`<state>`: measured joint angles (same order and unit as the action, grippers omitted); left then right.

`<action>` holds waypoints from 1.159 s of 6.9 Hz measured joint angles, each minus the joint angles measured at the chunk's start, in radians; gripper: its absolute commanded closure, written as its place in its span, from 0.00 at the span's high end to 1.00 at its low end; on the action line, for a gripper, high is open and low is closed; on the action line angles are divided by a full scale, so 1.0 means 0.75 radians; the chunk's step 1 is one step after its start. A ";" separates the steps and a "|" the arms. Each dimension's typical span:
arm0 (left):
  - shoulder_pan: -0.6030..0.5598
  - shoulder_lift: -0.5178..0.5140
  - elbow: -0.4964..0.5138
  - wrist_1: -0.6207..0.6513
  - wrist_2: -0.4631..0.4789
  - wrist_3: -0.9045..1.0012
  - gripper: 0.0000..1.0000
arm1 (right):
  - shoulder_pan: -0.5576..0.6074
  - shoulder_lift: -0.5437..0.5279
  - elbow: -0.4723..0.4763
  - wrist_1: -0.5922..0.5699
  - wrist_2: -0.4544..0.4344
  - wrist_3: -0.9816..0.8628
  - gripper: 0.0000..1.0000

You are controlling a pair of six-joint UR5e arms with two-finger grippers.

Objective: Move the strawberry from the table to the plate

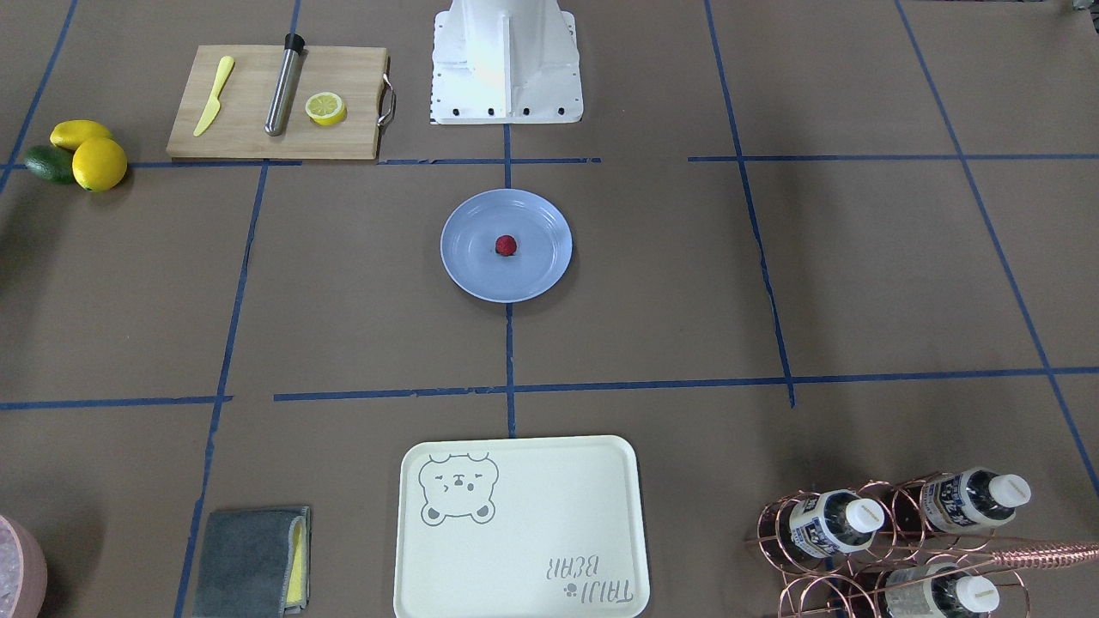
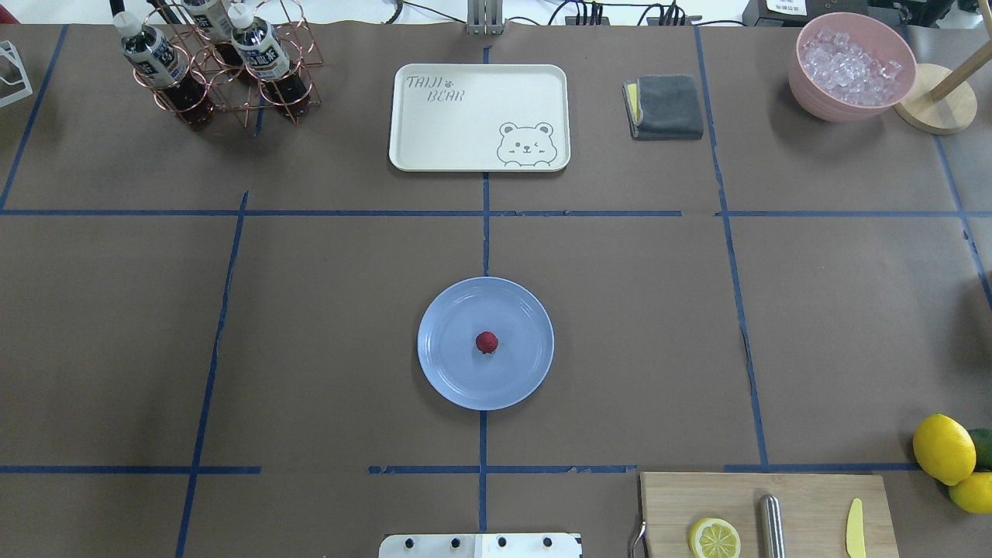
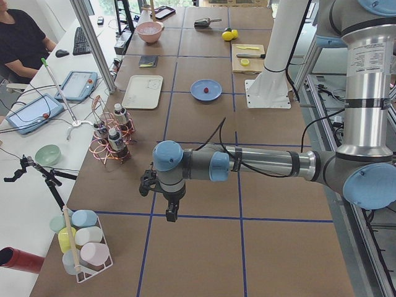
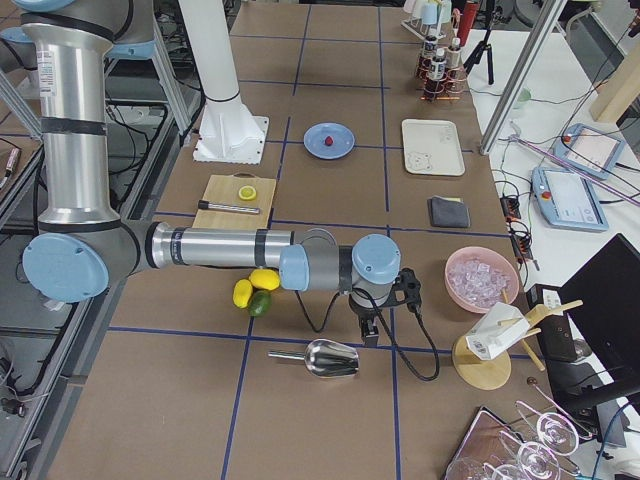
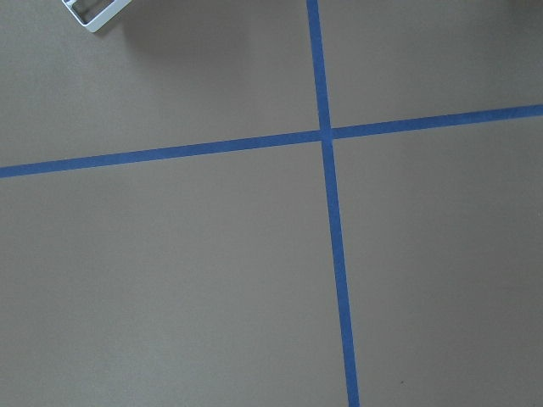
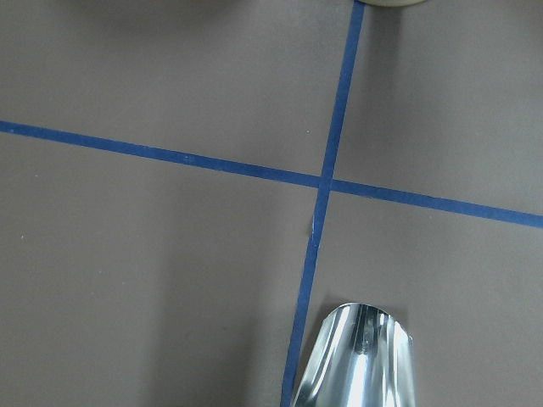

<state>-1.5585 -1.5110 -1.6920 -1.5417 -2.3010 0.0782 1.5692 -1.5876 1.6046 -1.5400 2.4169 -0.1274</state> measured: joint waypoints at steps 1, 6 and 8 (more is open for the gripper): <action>0.000 0.000 0.000 0.000 0.000 0.000 1.00 | 0.000 0.000 0.000 0.000 0.004 0.013 1.00; -0.002 -0.002 -0.002 0.000 0.000 0.000 1.00 | 0.000 0.003 0.004 0.002 0.007 0.027 1.00; -0.002 -0.002 -0.002 0.000 0.000 0.000 1.00 | 0.000 0.004 0.005 0.002 0.009 0.027 1.00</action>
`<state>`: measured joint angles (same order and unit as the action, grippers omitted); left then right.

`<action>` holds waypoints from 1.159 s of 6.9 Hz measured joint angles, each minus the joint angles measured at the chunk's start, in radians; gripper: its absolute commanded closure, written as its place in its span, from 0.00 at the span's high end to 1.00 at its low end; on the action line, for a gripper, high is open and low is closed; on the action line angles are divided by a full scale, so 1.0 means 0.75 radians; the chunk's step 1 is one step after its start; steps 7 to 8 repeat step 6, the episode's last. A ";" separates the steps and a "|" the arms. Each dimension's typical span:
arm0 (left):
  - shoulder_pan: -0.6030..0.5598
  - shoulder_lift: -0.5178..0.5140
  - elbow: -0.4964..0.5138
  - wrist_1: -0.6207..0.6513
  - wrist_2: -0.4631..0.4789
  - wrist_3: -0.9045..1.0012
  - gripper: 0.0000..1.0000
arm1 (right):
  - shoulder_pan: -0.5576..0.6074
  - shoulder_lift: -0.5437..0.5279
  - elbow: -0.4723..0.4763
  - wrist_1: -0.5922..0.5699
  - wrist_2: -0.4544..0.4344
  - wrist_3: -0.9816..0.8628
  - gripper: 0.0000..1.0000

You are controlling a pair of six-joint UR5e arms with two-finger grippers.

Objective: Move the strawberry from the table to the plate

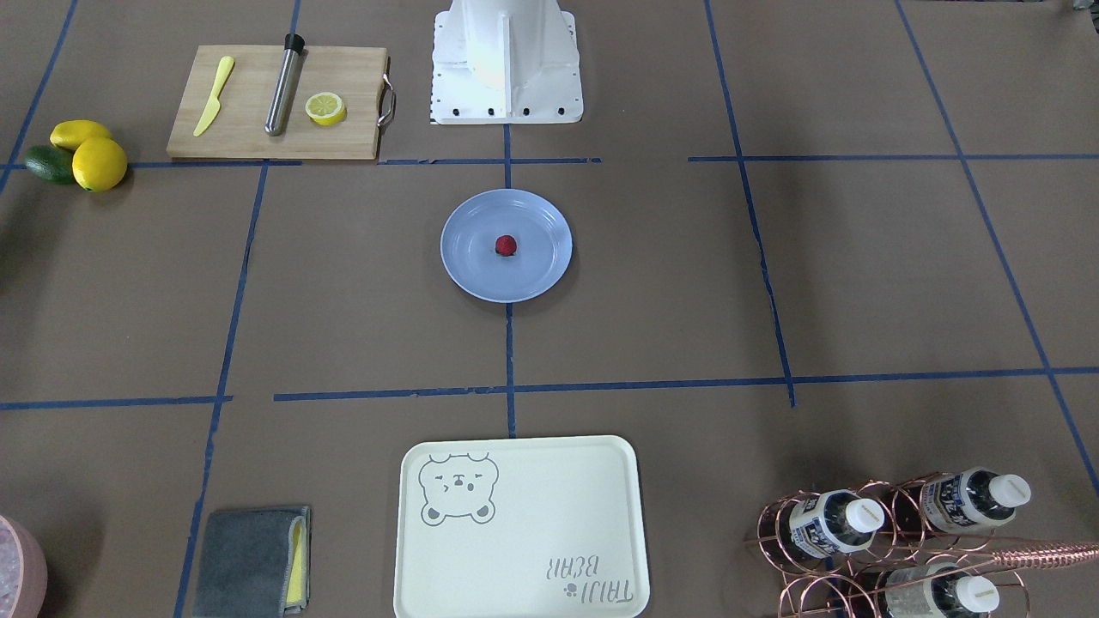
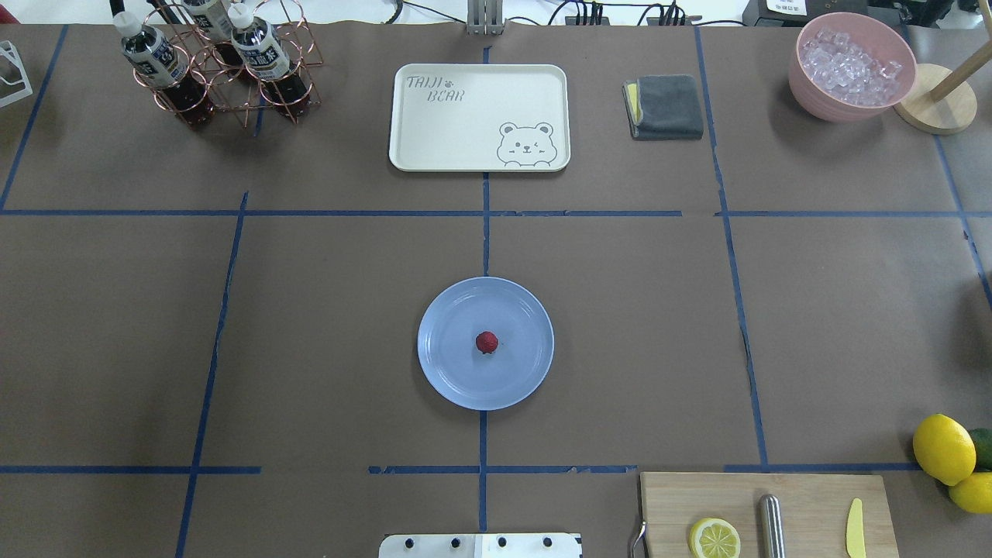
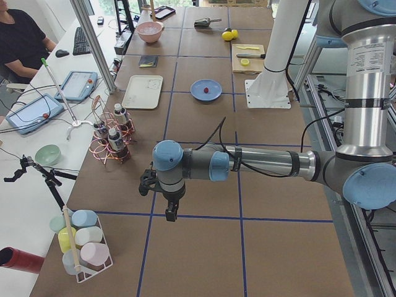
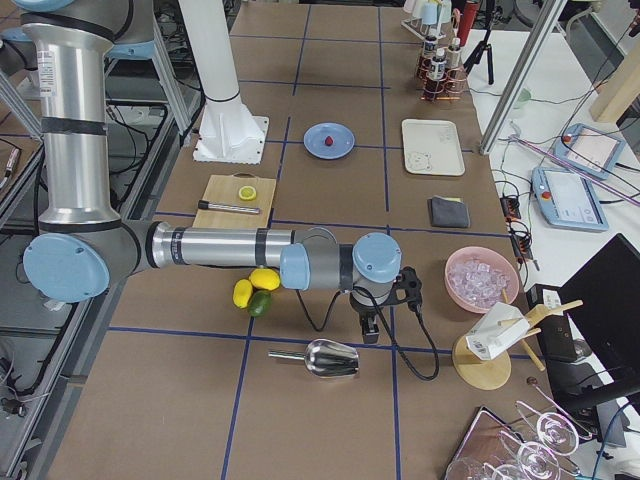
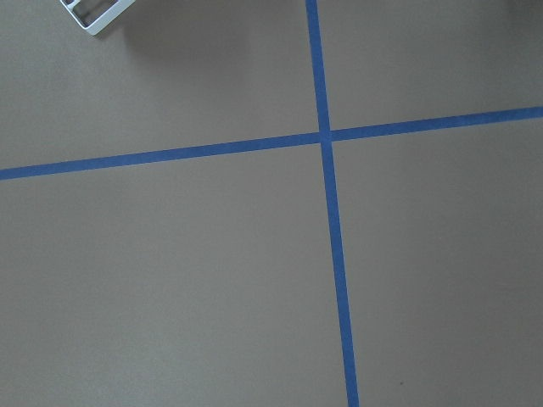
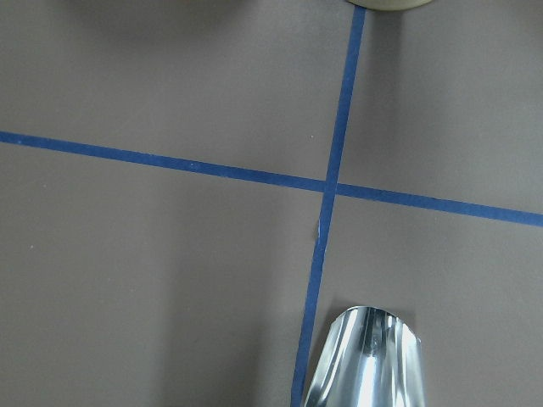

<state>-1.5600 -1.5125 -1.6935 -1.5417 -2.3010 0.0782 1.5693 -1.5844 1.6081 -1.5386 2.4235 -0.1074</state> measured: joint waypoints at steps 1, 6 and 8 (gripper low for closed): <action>0.000 0.000 0.000 0.000 0.000 0.000 1.00 | 0.000 0.002 0.002 0.000 0.002 0.000 1.00; 0.000 0.000 -0.002 -0.002 0.000 0.000 1.00 | 0.000 0.012 0.021 0.002 0.010 -0.002 1.00; 0.000 0.000 -0.002 -0.002 0.000 0.000 1.00 | 0.000 0.012 0.021 0.002 0.010 -0.002 1.00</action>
